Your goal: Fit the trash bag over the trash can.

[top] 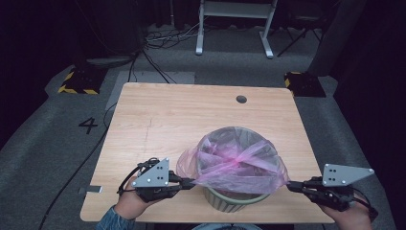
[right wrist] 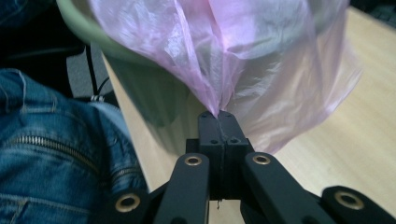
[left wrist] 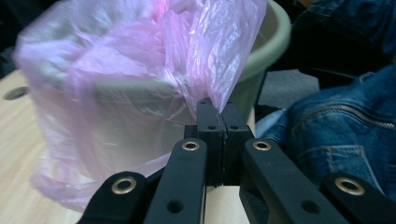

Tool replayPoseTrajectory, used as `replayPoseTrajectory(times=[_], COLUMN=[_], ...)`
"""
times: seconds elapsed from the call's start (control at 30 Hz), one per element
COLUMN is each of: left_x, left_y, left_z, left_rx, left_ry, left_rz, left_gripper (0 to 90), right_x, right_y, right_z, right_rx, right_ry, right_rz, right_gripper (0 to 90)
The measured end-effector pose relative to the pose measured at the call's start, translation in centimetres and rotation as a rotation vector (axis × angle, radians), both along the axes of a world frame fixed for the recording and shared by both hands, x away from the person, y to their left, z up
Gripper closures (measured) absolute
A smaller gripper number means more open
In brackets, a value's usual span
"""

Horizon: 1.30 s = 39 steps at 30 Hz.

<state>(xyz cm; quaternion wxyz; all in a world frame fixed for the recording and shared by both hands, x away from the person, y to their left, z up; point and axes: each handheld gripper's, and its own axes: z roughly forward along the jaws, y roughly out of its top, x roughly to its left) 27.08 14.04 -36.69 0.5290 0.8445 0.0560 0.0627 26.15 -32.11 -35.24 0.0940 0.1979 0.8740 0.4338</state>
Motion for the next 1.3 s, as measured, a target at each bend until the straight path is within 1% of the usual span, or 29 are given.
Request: replayPoseTrajectory(times=[0.07, 0.1, 0.13, 0.2, 0.33, 0.4, 0.47, 0.57, 0.63, 0.7, 0.73, 0.77, 0.8, 0.83, 0.9, 1.0, 1.03, 1.1, 1.2, 1.27, 1.3], left_x=[0.0, 0.0, 0.0, 0.1, 0.1, 0.0, -0.2, -0.5, -0.6, -0.6, -0.6, -0.5, -0.4, -0.1, 0.6, 1.2, 1.3, 1.5, 1.9, 2.2, 2.3], left_y=[-0.3, -0.5, -0.6, -0.8, -0.7, -0.6, -0.6, -1.1, -1.3, -1.6, -1.7, -1.9, -2.0, -1.9, -1.5, -1.2, -1.2, -1.4, -1.5, -1.5, -1.4], left_z=[-0.3, -0.5, -0.7, -1.0, -1.3, -1.2, -1.1, -1.0, -1.1, -1.4, -1.7, -2.0, -2.4, -2.8, -3.6, -4.4, -4.8, -5.4, -6.3, -7.0, -7.2], left_rx=[0.024, 0.036, 0.036, 0.029, 0.011, -0.003, -0.007, 0.016, 0.029, 0.053, 0.073, 0.103, 0.133, 0.145, 0.129, 0.126, 0.134, 0.161, 0.188, 0.200, 0.205], left_ry=[-0.014, -0.009, -0.004, 0.009, 0.015, 0.011, 0.001, -0.015, -0.009, -0.009, -0.011, -0.012, -0.009, 0.004, 0.042, 0.067, 0.079, 0.081, 0.105, 0.126, 0.128], left_rz=[0.013, 0.008, 0.005, -0.008, -0.023, -0.037, -0.053, -0.077, -0.101, -0.120, -0.122, -0.109, -0.092, -0.081, -0.061, -0.038, -0.029, -0.018, -0.002, 0.014, 0.018], left_gripper=[89.3, 89.3, 89.4, 89.5, 89.6, 89.6, 89.6, 89.6, 89.6, 89.7, 89.7, 89.7, 89.7, 89.7, 89.7, 89.6, 89.6, 89.6, 89.6, 89.6, 89.6], right_x=[0.1, 0.1, 0.2, 0.3, 0.3, 0.4, 0.6, 0.9, 0.9, 0.7, 0.8, 0.8, 0.9, 1.0, 1.4, 1.8, 1.9, 2.1, 2.2, 2.3, 2.2], right_y=[0.0, 0.0, -0.1, 0.0, 0.4, 0.4, 0.3, 0.3, 0.6, 0.9, 1.0, 1.0, 1.0, 0.9, 0.5, -0.2, -0.3, -0.5, -0.6, -0.5, -0.5], right_z=[-0.8, -1.1, -1.5, -1.9, -2.7, -3.0, -3.6, -4.4, -4.7, -5.1, -5.2, -5.4, -5.7, -6.0, -6.8, -7.8, -8.0, -8.6, -9.4, -9.9, -10.2], right_rx=[-0.003, 0.002, 0.008, 0.015, 0.018, 0.010, 0.009, 0.019, 0.004, -0.019, -0.028, -0.042, -0.066, -0.088, -0.080, -0.057, -0.054, -0.046, -0.043, -0.045, -0.045], right_ry=[0.022, 0.031, 0.040, 0.055, 0.074, 0.084, 0.108, 0.144, 0.157, 0.158, 0.158, 0.159, 0.158, 0.160, 0.180, 0.203, 0.209, 0.220, 0.231, 0.241, 0.249], right_rz=[0.001, 0.001, 0.002, 0.008, 0.020, 0.018, 0.020, 0.032, 0.044, 0.047, 0.049, 0.043, 0.029, 0.013, -0.002, -0.027, -0.032, -0.039, -0.049, -0.051, -0.049], right_gripper=[90.0, 90.0, 90.0, 90.0, 90.0, 90.0, 90.0, 90.0, 90.0, 90.0, 90.0, 90.0, 90.0, 90.0, 90.0, 90.0, 90.0, 90.0, 90.0, 90.0, 90.0])
